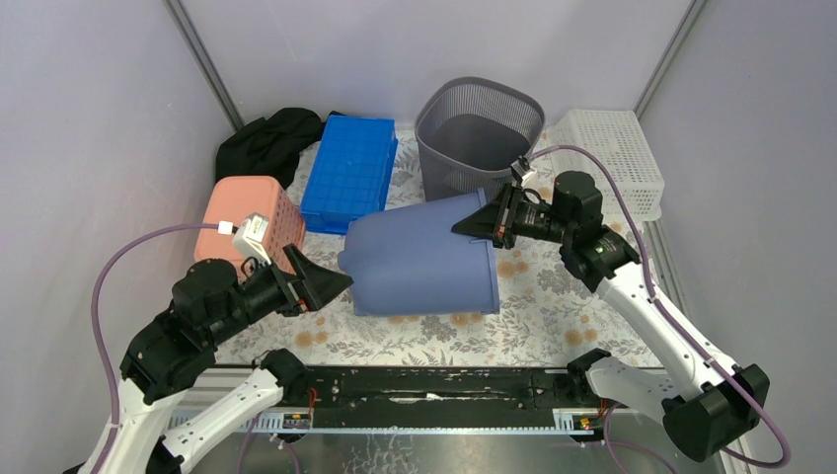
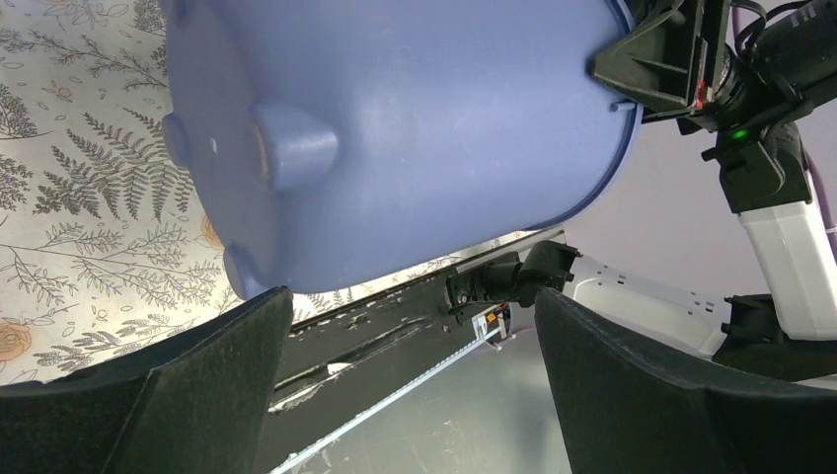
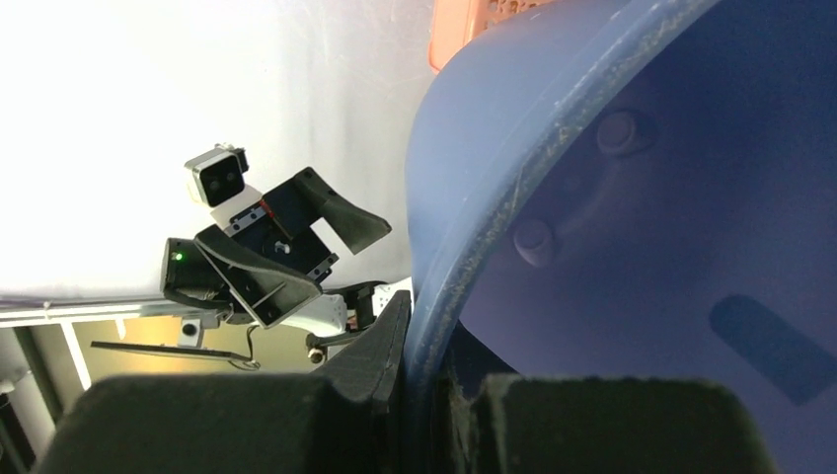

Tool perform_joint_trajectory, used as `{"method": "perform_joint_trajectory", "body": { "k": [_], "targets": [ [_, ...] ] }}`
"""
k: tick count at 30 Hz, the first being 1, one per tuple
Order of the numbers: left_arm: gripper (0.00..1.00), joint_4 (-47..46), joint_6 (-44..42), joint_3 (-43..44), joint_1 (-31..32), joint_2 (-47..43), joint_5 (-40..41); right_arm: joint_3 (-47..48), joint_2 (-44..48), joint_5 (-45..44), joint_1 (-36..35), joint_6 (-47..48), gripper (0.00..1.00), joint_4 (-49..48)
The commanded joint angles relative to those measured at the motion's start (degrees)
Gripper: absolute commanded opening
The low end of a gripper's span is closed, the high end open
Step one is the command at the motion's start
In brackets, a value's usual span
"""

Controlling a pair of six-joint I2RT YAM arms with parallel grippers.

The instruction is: Turn the large container upside down

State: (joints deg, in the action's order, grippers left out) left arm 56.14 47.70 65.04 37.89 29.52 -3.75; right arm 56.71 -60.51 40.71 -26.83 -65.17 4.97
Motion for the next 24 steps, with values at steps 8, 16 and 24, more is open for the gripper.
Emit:
{"method": "perform_joint_trajectory", "body": {
  "k": [8,16,24],
  "targets": [
    [1.0,-3.67,-0.49,2.15,0.26,0.51,1.26,-3.81,4.67,5.62,0.26,-6.9,0.0,-13.76],
    [1.0,-3.98,-0.62,4.19,0.23,1.4,1.04,-7.27,5.75,5.8,-0.3,-9.71,0.0,-17.87],
    [1.0,-4.63,-0.9,6.84,0.24,2.11,1.08,-9.58,5.41,5.4,-1.65,-13.07,0.0,-23.5]
  ]
}}
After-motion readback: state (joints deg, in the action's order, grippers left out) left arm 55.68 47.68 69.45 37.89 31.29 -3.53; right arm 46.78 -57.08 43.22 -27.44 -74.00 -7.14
